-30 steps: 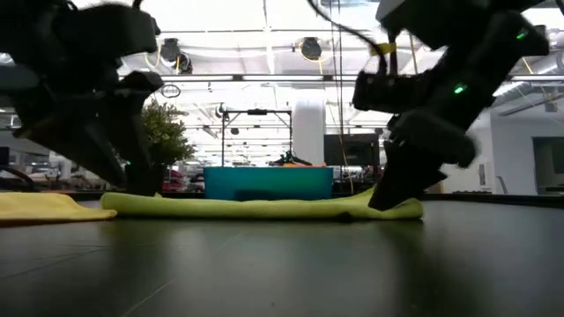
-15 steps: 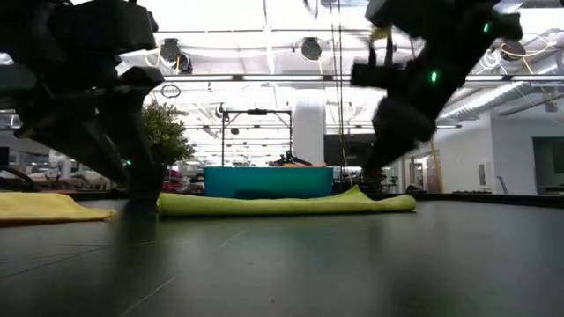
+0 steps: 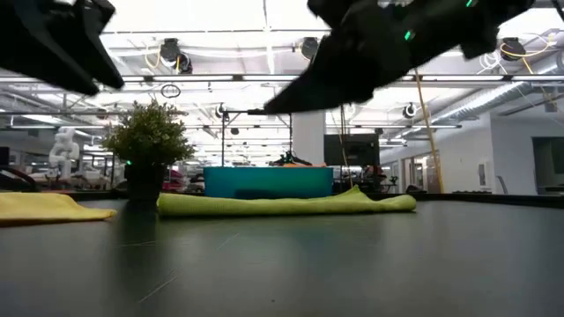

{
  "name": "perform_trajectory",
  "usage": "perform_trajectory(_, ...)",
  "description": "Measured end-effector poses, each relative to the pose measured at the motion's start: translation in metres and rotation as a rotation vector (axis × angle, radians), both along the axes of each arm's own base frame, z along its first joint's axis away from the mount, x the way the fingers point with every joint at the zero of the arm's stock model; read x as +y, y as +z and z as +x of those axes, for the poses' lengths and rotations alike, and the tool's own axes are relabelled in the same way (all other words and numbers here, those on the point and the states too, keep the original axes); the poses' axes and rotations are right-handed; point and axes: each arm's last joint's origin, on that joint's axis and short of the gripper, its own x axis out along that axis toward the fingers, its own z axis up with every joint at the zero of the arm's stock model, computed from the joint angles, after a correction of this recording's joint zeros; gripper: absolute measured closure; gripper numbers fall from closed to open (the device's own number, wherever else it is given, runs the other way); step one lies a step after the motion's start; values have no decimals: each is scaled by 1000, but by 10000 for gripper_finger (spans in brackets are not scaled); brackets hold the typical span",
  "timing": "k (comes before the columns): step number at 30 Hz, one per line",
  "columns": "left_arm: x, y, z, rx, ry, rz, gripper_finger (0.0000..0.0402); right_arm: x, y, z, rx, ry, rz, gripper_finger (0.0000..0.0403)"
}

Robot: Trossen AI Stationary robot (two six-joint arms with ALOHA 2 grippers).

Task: Fold microfiber towels
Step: Fold the green microfiber towel

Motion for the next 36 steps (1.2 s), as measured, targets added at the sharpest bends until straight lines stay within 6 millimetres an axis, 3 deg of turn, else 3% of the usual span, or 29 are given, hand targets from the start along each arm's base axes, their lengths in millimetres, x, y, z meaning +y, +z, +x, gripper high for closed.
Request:
perform_trajectory(3, 0, 3, -14, -96, -45, -52, 234, -5, -8, 4, 21, -39, 41, 271)
perform_trajectory(10, 15, -7, -36, -250, -128, -174, 234, -12, -2, 15, 3, -23, 60, 271)
perform_trajectory(18, 23, 4, -40, -384, -125, -290, 234, -9, 0, 26, 46, 10, -15, 271)
perform_trajectory(30, 21, 1, -38, -374, -105, -342, 234, -16, -41, 38, 108, 80, -4, 270)
perform_trajectory(36, 22, 1, -38, -375, -100, -338, 234, -12, -32, 62, 110, 88, -33, 270)
